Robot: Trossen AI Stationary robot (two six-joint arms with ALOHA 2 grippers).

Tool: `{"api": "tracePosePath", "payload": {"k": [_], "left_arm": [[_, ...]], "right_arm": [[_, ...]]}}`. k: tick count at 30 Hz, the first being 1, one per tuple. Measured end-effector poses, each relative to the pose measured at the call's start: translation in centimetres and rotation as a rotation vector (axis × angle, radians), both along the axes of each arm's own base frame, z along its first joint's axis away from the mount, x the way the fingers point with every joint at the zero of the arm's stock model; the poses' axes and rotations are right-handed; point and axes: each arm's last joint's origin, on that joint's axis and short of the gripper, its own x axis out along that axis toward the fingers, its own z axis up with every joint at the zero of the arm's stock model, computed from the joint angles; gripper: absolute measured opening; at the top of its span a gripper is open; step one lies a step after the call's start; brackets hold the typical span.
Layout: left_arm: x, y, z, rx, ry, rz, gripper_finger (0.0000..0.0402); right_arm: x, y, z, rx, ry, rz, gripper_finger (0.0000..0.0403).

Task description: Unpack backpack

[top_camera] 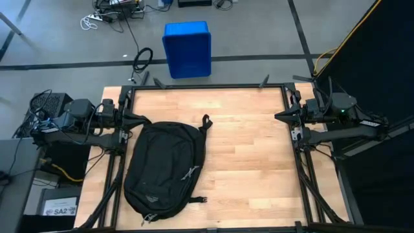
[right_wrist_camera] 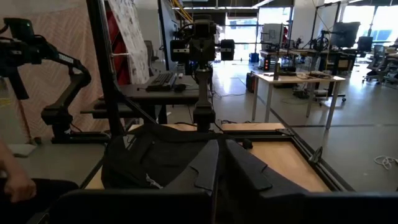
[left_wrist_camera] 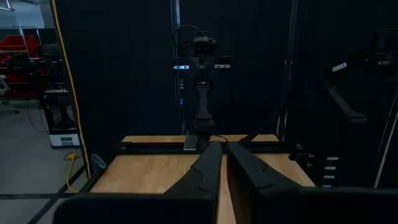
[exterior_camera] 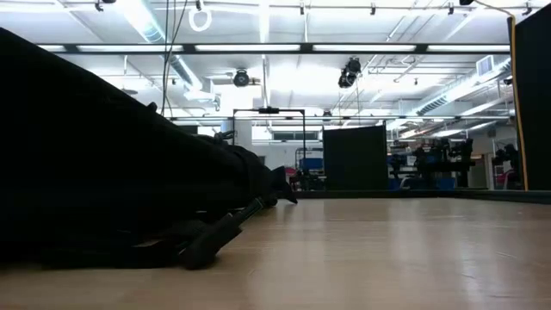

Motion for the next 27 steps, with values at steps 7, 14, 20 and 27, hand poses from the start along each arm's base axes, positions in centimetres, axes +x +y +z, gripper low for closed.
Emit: {"api": "tracePosePath", "payload": {"k": [7, 14, 20, 27], "left_arm": [[0.0, 0.0, 0.0, 0.000, 0.000, 0.000, 0.0000], [0.0, 0.0, 0.0, 0.000, 0.000, 0.000, 0.0000], [0.0, 0.0, 0.0, 0.000, 0.000, 0.000, 0.0000], [0.0, 0.0, 0.0, 0.000, 0.000, 0.000, 0.0000]], "right_arm": [[0.0, 0.0, 0.0, -0.007, -0.002, 0.000, 0.0005], [-0.1, 0.0, 1.2, -0.080, -0.130, -0.021, 0.0004], [-0.7, -0.1, 3.6, -0.077, -0.377, -0.034, 0.0001], [-1.9, -0.1, 5.6, -0.086, -0.620, -0.047, 0.0006]]}}
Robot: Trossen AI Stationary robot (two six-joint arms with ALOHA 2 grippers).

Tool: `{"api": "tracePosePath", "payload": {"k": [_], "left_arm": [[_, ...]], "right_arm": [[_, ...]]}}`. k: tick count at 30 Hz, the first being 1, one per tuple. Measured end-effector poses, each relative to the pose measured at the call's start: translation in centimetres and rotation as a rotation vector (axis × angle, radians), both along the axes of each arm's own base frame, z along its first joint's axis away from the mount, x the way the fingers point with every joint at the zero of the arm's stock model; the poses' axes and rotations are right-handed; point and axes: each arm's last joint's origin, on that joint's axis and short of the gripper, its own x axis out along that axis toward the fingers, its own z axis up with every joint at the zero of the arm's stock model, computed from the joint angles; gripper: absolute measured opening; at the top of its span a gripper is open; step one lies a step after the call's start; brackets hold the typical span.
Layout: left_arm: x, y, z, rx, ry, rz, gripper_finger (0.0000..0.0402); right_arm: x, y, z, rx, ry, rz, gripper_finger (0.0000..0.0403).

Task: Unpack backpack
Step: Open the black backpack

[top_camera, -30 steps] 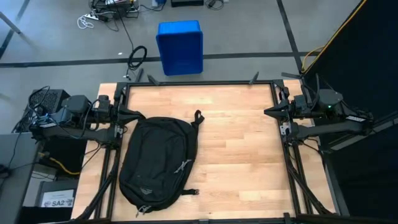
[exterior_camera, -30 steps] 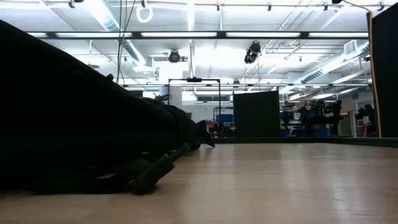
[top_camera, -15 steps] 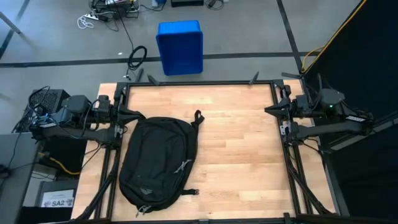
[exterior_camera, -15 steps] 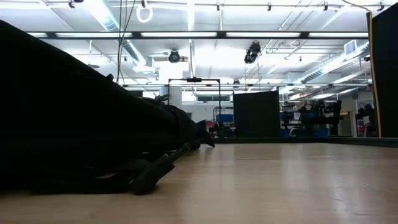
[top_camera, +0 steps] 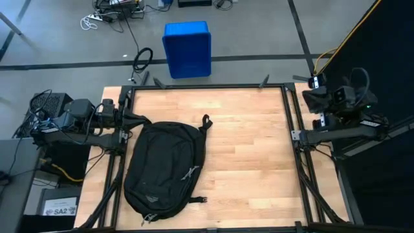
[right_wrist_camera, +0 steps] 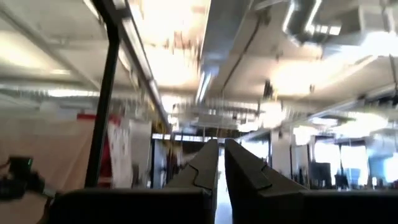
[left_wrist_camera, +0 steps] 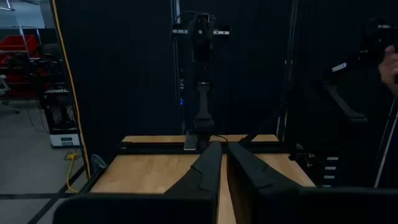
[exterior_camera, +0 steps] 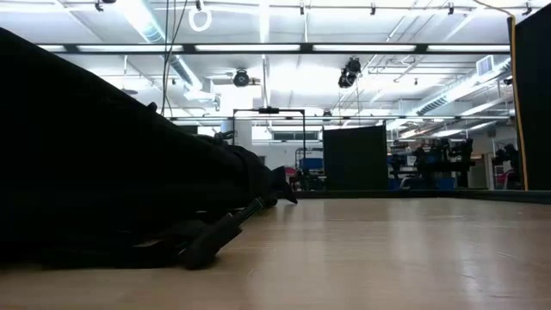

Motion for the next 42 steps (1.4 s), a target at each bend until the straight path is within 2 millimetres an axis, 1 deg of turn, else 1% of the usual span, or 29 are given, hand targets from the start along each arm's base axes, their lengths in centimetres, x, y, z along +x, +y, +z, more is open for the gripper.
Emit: {"api": "tracePosePath", "payload": {"k": [2, 4, 6, 10, 15, 17, 19, 25, 28, 31, 36, 38, 40, 42], "left_arm": [[0.0, 0.0, 0.0, 0.000, 0.000, 0.000, 0.0000], [0.0, 0.0, 0.0, 0.000, 0.000, 0.000, 0.0000], [0.0, 0.0, 0.0, 0.000, 0.000, 0.000, 0.0000], [0.0, 0.0, 0.0, 0.000, 0.000, 0.000, 0.0000], [0.0, 0.0, 0.0, 0.000, 0.000, 0.000, 0.0000], [0.0, 0.0, 0.0, 0.000, 0.000, 0.000, 0.0000], [0.0, 0.0, 0.0, 0.000, 0.000, 0.000, 0.0000], [0.0, 0.0, 0.0, 0.000, 0.000, 0.000, 0.0000], [0.0, 0.0, 0.0, 0.000, 0.000, 0.000, 0.0000], [0.0, 0.0, 0.0, 0.000, 0.000, 0.000, 0.0000], [0.0, 0.0, 0.0, 0.000, -0.001, 0.000, 0.0000], [0.0, 0.0, 0.0, 0.000, -0.001, 0.000, 0.0000], [0.0, 0.0, 0.0, 0.000, 0.000, 0.000, 0.0000], [0.0, 0.0, 0.0, 0.000, 0.000, 0.000, 0.0000]], "right_arm": [[0.0, 0.0, 0.1, -0.019, -0.016, -0.027, 0.0006], [0.3, -0.2, 0.3, -0.017, -0.027, -0.100, 0.0005], [1.2, -0.4, 0.3, 0.012, -0.013, -0.163, 0.0004], [4.9, -0.5, 0.0, -0.022, 0.048, -0.204, 0.0008], [9.7, -0.8, -0.1, -0.056, 0.032, -0.289, 0.0013], [11.5, -1.0, 0.0, -0.064, 0.069, -0.292, 0.0014], [13.6, -1.2, -0.4, -0.066, 0.138, -0.274, 0.0015], [20.1, -1.3, -2.7, -0.068, 0.318, -0.198, 0.0022], [22.8, -1.4, -3.8, -0.076, 0.381, -0.198, 0.0029], [25.1, -1.4, -5.2, -0.082, 0.445, -0.193, 0.0041], [27.5, -0.9, -7.0, -0.093, 0.534, -0.172, 0.0071], [28.2, -0.5, -8.1, -0.094, 0.582, -0.157, 0.0087], [28.9, -0.2, -9.3, -0.056, 0.631, -0.131, 0.0105], [29.6, 0.1, -10.9, -0.014, 0.706, -0.107, 0.0122]]}}
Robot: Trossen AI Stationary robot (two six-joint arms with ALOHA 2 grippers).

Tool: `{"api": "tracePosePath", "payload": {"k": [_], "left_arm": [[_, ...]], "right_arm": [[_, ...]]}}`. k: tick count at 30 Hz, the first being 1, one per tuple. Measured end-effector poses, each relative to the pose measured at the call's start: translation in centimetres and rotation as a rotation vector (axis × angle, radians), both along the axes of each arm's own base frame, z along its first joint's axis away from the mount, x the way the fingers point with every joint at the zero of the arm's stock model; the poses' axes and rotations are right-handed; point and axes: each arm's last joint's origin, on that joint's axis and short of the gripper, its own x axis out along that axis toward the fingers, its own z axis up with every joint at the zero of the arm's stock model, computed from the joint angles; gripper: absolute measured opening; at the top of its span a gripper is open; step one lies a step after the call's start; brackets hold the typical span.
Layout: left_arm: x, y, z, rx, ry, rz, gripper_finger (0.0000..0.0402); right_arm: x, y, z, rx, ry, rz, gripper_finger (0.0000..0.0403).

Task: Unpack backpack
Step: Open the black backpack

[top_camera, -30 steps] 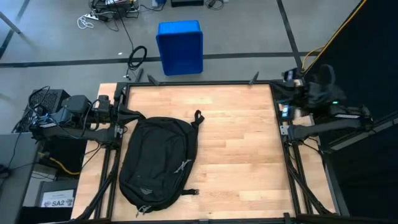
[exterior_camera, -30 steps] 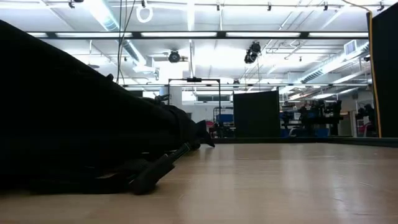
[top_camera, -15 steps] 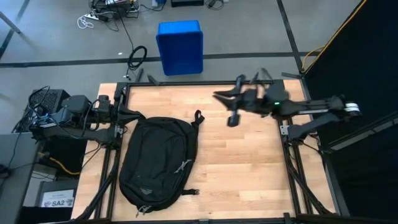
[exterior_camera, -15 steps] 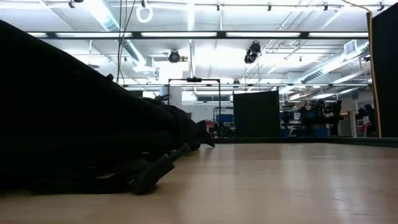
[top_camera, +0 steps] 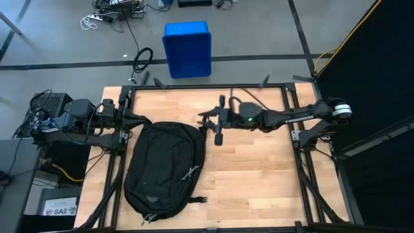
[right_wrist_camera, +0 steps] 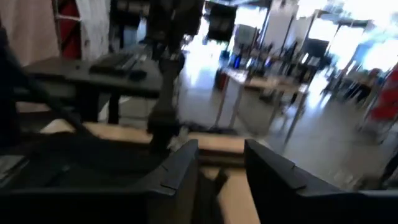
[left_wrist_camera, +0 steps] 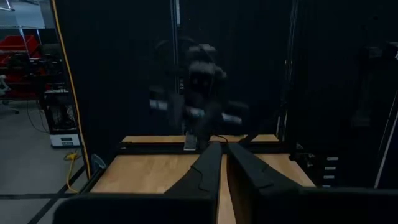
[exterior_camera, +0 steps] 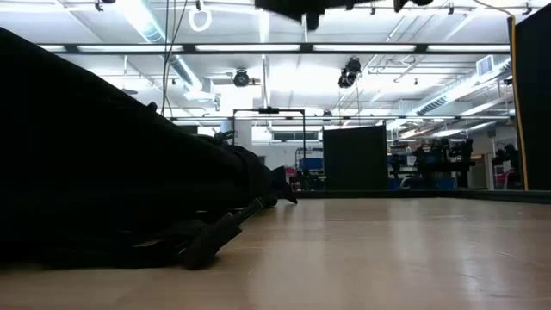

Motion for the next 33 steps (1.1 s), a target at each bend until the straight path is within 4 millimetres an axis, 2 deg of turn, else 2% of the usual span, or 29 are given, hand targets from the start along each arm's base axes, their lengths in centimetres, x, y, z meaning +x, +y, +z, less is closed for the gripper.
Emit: {"api": "tracePosePath", "payload": {"k": [3, 10, 17, 23, 27, 30, 33], "left_arm": [[0.0, 0.0, 0.0, 0.000, 0.000, 0.000, 0.0000], [0.0, 0.0, 0.0, 0.000, 0.000, 0.000, 0.0000], [0.0, 0.0, 0.0, 0.000, 0.000, 0.000, 0.0000], [0.0, 0.0, 0.0, 0.000, 0.000, 0.000, 0.0000], [0.0, 0.0, 0.0, 0.000, 0.000, 0.000, 0.0000], [0.0, 0.0, 0.0, 0.000, 0.000, 0.000, 0.0000], [0.0, 0.0, 0.0, 0.000, -0.002, 0.000, 0.0000]], "right_arm": [[1.2, 0.3, -3.1, 0.026, 0.130, 0.000, 0.0147], [3.4, 1.5, -8.7, 0.025, 0.279, 0.008, 0.0198], [4.3, 1.7, -13.1, 0.052, 0.386, -0.142, 0.0241], [4.6, 1.7, -15.2, 0.126, 0.438, -0.171, 0.0271], [4.4, 1.4, -15.9, 0.156, 0.482, -0.194, 0.0283], [4.3, 0.9, -16.4, 0.159, 0.517, -0.209, 0.0278], [4.2, 0.2, -16.6, 0.155, 0.530, -0.225, 0.0254]]}}
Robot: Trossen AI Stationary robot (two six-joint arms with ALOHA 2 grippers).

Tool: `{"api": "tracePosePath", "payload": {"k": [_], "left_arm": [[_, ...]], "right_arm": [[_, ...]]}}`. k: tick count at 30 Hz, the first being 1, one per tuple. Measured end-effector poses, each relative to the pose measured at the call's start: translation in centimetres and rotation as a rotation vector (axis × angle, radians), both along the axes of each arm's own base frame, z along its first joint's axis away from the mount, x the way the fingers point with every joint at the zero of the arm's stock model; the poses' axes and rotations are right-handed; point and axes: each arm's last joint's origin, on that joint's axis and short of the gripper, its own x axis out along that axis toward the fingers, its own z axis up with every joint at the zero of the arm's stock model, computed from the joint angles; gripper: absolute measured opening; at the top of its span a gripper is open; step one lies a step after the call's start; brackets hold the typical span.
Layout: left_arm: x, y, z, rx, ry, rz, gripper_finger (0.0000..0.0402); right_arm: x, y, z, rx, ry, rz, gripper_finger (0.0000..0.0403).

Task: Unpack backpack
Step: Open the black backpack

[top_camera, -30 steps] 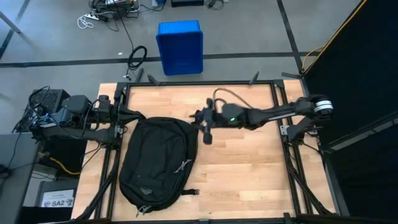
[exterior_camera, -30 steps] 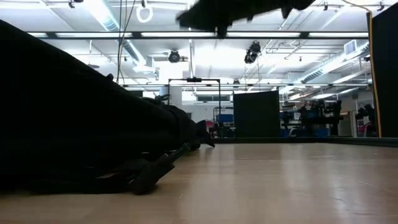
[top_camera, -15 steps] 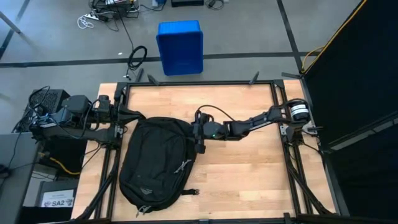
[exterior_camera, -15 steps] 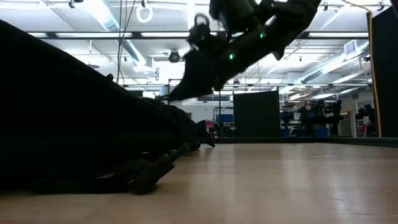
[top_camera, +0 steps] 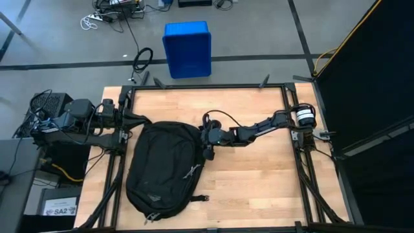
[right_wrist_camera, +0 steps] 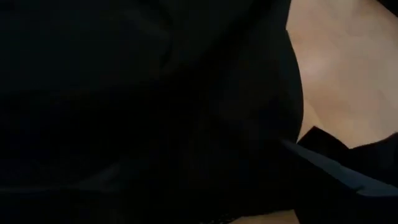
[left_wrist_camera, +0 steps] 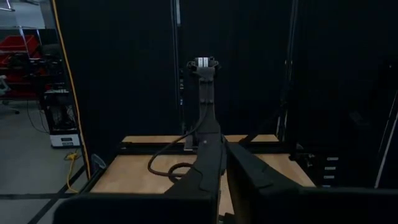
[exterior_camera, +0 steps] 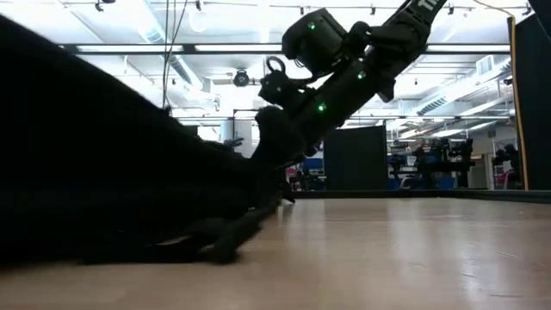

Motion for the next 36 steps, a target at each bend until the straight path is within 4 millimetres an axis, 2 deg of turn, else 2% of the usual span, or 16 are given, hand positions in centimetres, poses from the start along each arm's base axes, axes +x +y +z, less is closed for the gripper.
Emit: {"api": "tracePosePath", "payload": {"k": [4, 10, 12, 22, 31, 36], "left_arm": [[0.0, 0.0, 0.2, 0.000, -0.017, 0.000, 0.0000], [0.0, 0.0, 0.4, 0.000, -0.038, 0.000, 0.0000], [0.0, 0.0, 0.4, 0.000, -0.046, 0.000, 0.0000], [0.0, 0.0, 0.4, 0.000, -0.045, 0.000, 0.0000], [0.0, 0.0, 0.5, 0.000, -0.047, 0.000, 0.0000], [0.0, 0.0, 0.5, 0.000, -0.050, 0.000, 0.0000]], "right_arm": [[-0.1, -0.9, -0.1, -0.029, 0.023, -0.001, 0.0185], [-0.2, -2.0, -0.2, -0.037, 0.035, -0.022, 0.0038], [-0.2, -2.3, -0.2, -0.038, 0.037, -0.028, 0.0011], [-1.0, -3.8, 0.3, -0.096, 0.106, -0.112, 0.0001], [-2.2, -6.9, 3.2, -0.127, 0.081, -0.170, 0.0000], [-3.5, -9.1, 5.2, -0.152, 0.059, -0.343, 0.0000]]}}
